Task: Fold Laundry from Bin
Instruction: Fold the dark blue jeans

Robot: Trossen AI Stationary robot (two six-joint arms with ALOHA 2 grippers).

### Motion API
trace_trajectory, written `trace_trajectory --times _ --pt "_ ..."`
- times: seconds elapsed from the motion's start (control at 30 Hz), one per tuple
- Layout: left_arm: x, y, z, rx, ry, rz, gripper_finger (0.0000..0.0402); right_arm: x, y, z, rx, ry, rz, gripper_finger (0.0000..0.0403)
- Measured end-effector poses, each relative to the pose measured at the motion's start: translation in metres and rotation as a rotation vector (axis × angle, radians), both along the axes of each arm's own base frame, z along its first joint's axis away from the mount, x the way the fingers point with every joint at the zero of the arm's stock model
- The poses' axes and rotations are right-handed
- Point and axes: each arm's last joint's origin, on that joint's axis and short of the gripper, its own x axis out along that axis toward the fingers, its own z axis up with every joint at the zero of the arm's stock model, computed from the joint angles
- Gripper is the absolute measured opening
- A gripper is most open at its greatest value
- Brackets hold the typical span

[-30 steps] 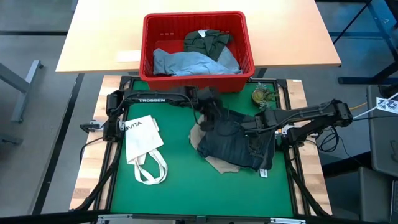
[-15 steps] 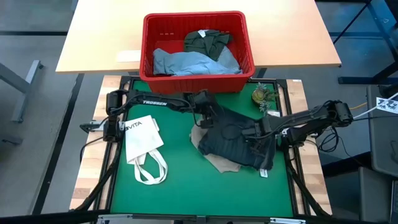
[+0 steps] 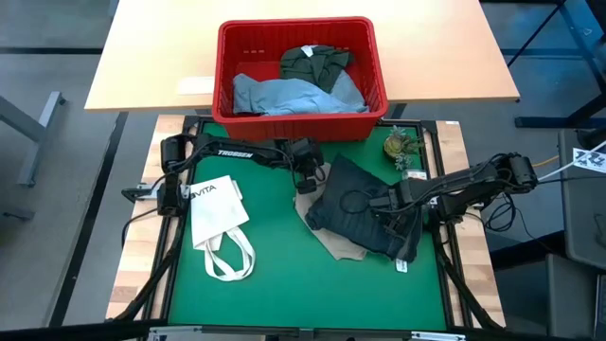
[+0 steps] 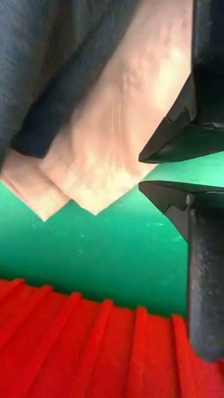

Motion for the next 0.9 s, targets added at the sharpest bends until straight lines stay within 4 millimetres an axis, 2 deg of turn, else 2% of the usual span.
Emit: trace_trajectory --times 0.17,0.3,0.4,0.67,0.9 --pt "-0.001 -0.010 0.039 0.001 -0.001 -0.026 0.0053 0.008 -0.001 0.021 0.011 -0.004 0.001 0.0177" --pt "-0.007 -0.030 0.071 -0.021 -0.016 -0.068 0.0053 0.015 -0.002 0.044 0.004 -0.015 0.004 0.0177" --pt "-0.010 -0.051 0.085 -0.049 -0.043 -0.124 0.0053 0.021 -0.004 0.062 -0.019 -0.041 0.028 0.0177" --pt "-0.010 -0.104 0.089 -0.078 -0.035 -0.252 0.0053 0.047 -0.012 0.106 -0.219 -0.254 0.120 0.0177" --pt "-0.010 -0.144 0.088 -0.092 -0.046 -0.325 0.0053 0.079 -0.018 0.111 -0.325 -0.536 0.291 0.0177"
